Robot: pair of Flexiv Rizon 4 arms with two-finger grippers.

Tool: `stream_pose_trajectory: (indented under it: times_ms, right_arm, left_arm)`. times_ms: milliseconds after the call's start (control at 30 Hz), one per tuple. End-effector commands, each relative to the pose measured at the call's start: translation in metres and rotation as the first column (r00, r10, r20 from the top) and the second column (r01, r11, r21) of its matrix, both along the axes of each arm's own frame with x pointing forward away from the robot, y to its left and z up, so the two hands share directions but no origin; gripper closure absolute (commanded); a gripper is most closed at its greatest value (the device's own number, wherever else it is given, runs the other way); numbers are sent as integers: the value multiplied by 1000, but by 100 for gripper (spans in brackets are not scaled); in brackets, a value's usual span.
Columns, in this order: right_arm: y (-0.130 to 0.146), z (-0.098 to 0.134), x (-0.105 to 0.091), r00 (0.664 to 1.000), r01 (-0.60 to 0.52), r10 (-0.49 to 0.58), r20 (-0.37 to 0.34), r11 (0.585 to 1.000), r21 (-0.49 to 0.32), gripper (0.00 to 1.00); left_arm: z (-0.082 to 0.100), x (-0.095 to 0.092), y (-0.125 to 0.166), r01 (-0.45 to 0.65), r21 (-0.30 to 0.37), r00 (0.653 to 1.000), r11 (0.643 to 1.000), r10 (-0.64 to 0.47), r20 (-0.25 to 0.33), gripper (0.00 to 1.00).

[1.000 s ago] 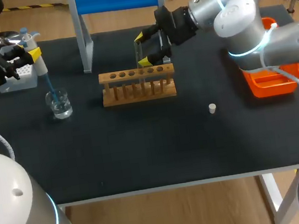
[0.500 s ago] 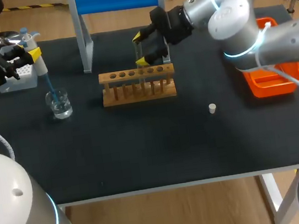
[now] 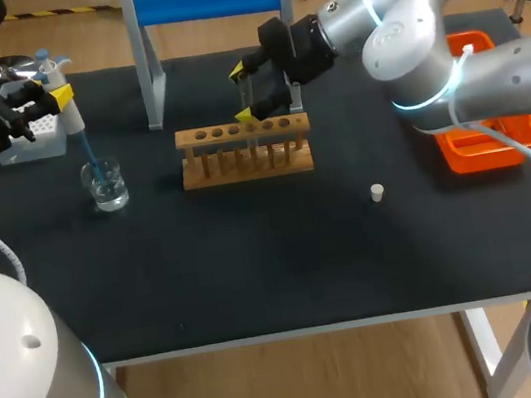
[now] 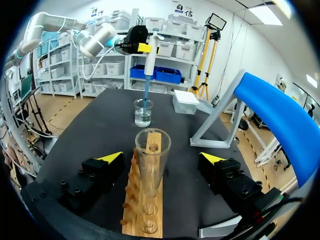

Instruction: Invert the test tube, pick up the pipette, mount the tip to pipette, aspirate from beaker and dispense into the tube, eject the tip, return the pipette, and cap with the stopper.

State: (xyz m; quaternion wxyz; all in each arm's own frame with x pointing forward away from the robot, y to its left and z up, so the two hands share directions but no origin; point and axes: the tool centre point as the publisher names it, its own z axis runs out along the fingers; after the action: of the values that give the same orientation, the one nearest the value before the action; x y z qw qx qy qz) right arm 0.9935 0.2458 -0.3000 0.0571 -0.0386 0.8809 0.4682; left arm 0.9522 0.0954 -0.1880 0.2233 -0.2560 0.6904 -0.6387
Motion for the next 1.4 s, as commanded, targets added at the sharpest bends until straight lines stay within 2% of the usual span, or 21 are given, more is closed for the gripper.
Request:
stream_pose_trajectory:
  times_ms: [33,1400]
  right_arm:
    - [2,1,-1,1000,4,-4,3,1000,-3,0]
    - [3,-3,-3,1000,14,-14,4,1000,-6,0]
  left_arm:
    - [1,-1,0,-2,1,1000,1000,2,-1,100]
    - [1,-1,0,-2,1,1000,1000,2,-1,100]
